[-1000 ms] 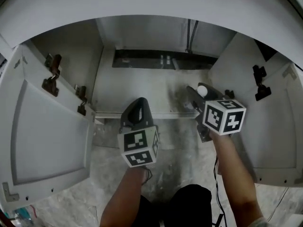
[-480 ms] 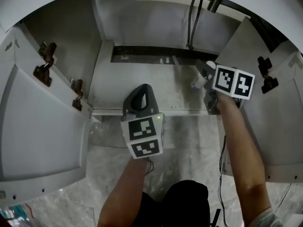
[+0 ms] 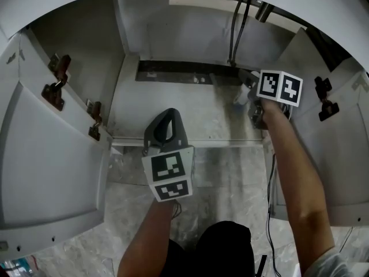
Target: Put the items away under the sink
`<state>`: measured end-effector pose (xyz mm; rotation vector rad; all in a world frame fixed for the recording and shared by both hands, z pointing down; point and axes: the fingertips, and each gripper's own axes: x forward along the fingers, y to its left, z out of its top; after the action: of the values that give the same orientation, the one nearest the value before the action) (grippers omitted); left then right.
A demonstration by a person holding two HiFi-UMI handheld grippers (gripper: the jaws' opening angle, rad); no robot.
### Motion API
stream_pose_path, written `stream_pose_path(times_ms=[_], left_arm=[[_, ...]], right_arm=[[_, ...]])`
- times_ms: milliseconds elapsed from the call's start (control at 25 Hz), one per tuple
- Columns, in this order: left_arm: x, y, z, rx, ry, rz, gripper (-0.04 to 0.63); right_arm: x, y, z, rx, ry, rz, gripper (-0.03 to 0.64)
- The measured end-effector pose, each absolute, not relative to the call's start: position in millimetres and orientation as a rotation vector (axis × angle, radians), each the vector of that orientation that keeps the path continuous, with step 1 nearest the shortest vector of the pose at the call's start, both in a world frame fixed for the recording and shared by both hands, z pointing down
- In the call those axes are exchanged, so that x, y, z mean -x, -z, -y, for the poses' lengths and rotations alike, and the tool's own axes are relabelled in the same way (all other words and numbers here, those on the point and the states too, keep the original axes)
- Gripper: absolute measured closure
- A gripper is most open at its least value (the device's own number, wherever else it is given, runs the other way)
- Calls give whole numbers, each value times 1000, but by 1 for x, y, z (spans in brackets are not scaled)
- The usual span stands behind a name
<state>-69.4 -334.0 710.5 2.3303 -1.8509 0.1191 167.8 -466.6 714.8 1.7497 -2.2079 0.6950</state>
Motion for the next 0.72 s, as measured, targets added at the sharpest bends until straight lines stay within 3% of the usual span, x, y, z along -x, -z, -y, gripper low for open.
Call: stream_pose_path(times_ms=[360, 520, 720], left_arm=[[57, -709, 333, -2358, -115, 1829, 583], [52, -710, 334, -2373, -123, 1814, 583], [52, -711, 335, -2366, -103, 1804, 583]], right_arm=[[-166, -718, 458, -1735, -228, 2135, 393], [-166, -714, 456, -1772, -197, 2212, 279], [-164, -695, 445, -1860, -42, 2259, 269]])
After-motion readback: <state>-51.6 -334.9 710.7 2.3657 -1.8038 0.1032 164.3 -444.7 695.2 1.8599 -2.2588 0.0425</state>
